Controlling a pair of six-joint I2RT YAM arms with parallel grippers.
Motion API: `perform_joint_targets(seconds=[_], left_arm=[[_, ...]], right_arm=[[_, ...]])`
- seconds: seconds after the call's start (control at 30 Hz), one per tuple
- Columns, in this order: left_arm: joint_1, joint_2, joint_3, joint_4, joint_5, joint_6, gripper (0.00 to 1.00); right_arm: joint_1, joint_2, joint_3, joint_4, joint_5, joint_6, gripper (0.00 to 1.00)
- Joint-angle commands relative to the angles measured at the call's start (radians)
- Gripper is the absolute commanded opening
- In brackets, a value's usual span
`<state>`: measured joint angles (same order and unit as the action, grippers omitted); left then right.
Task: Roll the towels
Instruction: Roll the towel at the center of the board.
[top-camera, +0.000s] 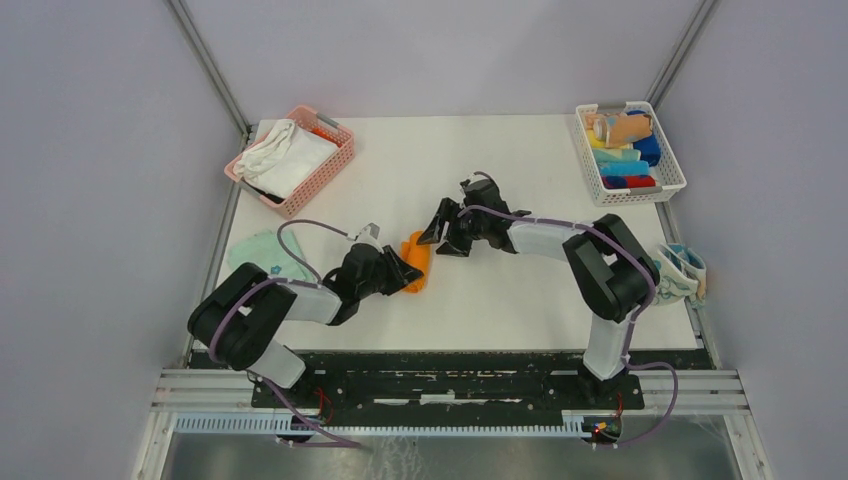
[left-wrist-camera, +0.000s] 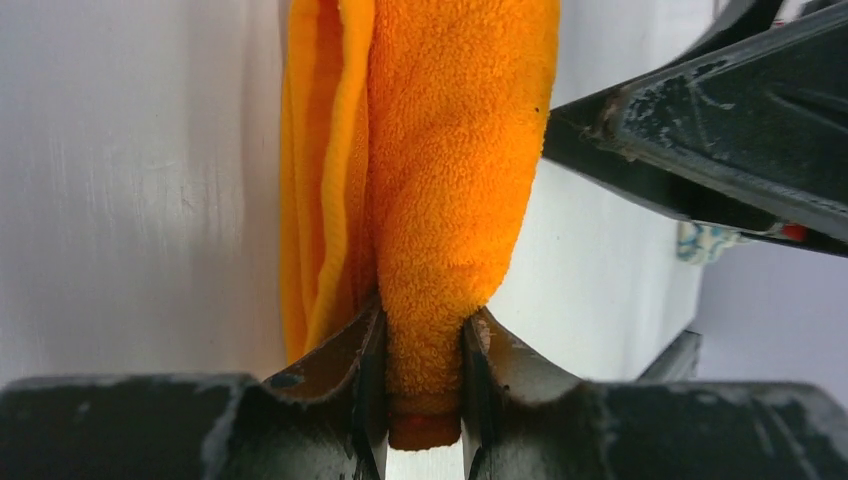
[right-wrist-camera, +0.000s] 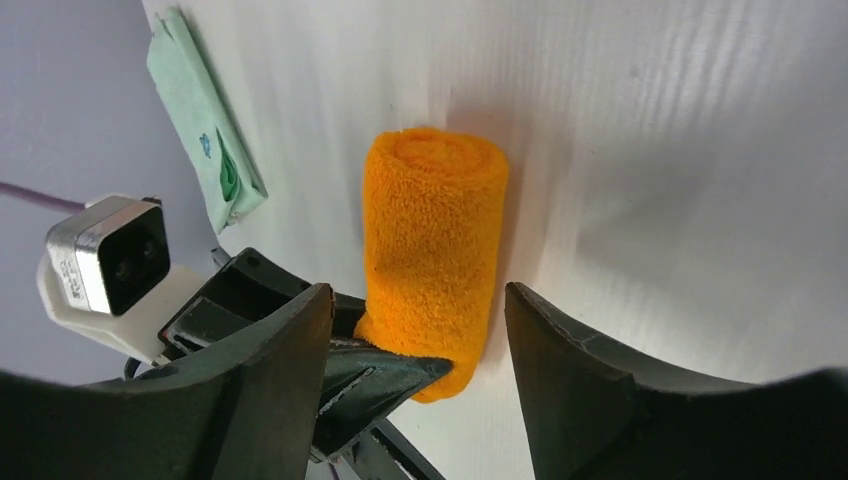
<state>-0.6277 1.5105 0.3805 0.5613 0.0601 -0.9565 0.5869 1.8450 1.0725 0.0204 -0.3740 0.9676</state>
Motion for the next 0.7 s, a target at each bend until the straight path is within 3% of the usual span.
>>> perform_joint_targets(seconds=[0.0, 0.17, 0.27, 0.37, 0.53, 0.67], left_arm=[[0.052, 0.086, -0.075, 0.131, 0.18, -0.151, 0.2], [0.081, 0.129, -0.113, 0.228, 0.221, -0.212, 0.19], [0.09, 0.137, -0.144, 0.286, 0.224, -0.239, 0.21], [0.089, 0.124, -0.14, 0.269, 0.227, -0.224, 0.3], [0.08, -0.035, -0.094, 0.013, 0.132, -0.103, 0.52], [0.043, -0.22, -0.031, -0.274, -0.025, 0.006, 0.62]], right_arm=[[0.006, 0.072, -0.013, 0.22, -0.113, 0.088, 0.73], [0.014, 0.145, -0.014, 0.252, -0.147, 0.109, 0.72], [0.022, 0.178, -0.011, 0.227, -0.158, 0.102, 0.63], [0.035, 0.185, 0.021, 0.102, -0.114, 0.023, 0.54], [0.058, 0.159, 0.104, -0.163, 0.025, -0.112, 0.48], [0.078, 0.144, 0.161, -0.301, 0.121, -0.17, 0.47]])
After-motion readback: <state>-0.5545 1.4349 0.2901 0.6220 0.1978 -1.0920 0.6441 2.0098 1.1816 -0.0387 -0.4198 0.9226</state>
